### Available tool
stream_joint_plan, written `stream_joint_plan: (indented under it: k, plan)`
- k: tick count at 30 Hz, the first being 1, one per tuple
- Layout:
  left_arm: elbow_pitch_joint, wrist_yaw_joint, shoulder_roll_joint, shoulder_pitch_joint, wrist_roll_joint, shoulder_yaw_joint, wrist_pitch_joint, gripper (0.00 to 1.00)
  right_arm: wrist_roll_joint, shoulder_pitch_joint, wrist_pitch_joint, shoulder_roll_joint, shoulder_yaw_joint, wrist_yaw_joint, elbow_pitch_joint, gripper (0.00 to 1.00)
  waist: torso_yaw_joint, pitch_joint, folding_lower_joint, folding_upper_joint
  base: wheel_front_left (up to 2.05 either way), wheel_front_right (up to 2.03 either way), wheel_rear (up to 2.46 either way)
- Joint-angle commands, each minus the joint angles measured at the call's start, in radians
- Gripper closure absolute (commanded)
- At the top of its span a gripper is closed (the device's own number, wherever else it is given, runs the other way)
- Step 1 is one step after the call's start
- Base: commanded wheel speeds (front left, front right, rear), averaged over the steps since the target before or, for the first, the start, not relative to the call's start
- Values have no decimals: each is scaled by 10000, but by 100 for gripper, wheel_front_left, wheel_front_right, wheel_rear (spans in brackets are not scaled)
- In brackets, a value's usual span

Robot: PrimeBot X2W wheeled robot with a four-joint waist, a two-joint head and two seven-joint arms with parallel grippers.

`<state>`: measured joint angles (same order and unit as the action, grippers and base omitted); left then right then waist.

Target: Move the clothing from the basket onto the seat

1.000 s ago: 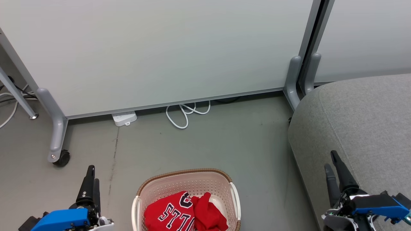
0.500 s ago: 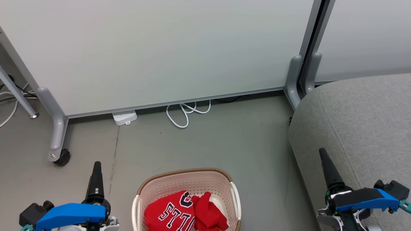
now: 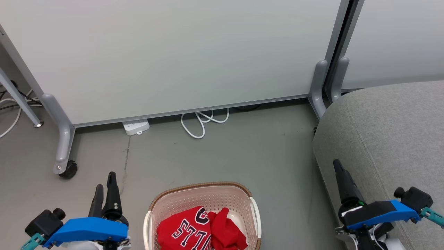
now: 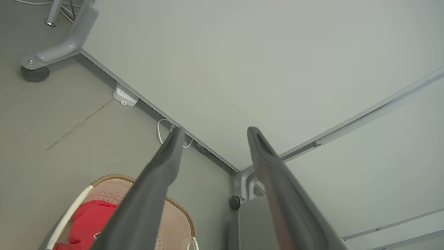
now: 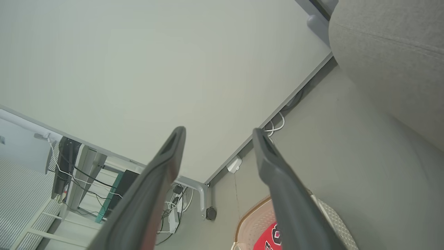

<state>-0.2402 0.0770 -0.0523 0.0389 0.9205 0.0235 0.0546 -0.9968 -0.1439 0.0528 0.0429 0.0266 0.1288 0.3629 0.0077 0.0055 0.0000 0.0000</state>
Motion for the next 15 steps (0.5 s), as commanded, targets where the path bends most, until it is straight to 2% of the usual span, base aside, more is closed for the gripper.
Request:
stream_joint_plan:
  k: [1, 15]
  plan:
    - [176, -31, -76, 84, -289, -18, 71, 0, 269, -359, 77, 59, 57, 13, -86, 0, 0, -2, 0, 0, 0, 0, 0]
    - [186, -56, -110, -7, -2149, -211, 531, 0, 2019, -502, 425, 70, 407, 16, 132, 0, 16, -57, 0, 0, 0, 0, 0]
